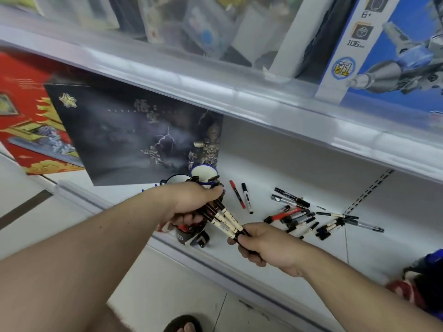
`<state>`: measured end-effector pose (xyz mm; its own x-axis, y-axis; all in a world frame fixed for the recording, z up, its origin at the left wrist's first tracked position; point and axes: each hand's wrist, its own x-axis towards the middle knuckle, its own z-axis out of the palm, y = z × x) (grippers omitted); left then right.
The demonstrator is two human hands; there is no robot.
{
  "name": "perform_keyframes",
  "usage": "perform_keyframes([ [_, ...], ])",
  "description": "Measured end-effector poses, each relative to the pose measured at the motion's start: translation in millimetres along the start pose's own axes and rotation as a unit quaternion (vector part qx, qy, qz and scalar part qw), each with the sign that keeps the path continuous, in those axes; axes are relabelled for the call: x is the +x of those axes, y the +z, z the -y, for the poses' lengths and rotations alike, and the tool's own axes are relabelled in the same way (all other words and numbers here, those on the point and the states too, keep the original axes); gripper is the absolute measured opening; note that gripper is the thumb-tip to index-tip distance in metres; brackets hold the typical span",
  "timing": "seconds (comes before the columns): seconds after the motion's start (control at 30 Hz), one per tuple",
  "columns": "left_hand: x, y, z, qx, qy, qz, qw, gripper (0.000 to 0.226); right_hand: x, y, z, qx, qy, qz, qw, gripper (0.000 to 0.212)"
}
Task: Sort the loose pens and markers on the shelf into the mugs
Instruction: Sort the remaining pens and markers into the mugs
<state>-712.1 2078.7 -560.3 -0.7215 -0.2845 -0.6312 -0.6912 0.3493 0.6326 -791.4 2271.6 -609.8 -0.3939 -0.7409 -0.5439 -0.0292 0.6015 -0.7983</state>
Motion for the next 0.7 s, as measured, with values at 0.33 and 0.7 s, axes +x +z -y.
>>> perform_keyframes([
  [0.33, 8.4, -29.1, 39.5, -0.081, 0.022, 0.038, 0.996, 0.02, 36.7, 2.8, 3.4, 0.043, -0.014, -0.003, 0.999, 0.021],
  [0.7, 11.4, -2.7, -4.3, 0.308, 0.166, -0.027, 0.936, 0.021, 56.0, 3.3, 60.3, -0.142, -0.158, 0.006, 0.977, 0.036],
])
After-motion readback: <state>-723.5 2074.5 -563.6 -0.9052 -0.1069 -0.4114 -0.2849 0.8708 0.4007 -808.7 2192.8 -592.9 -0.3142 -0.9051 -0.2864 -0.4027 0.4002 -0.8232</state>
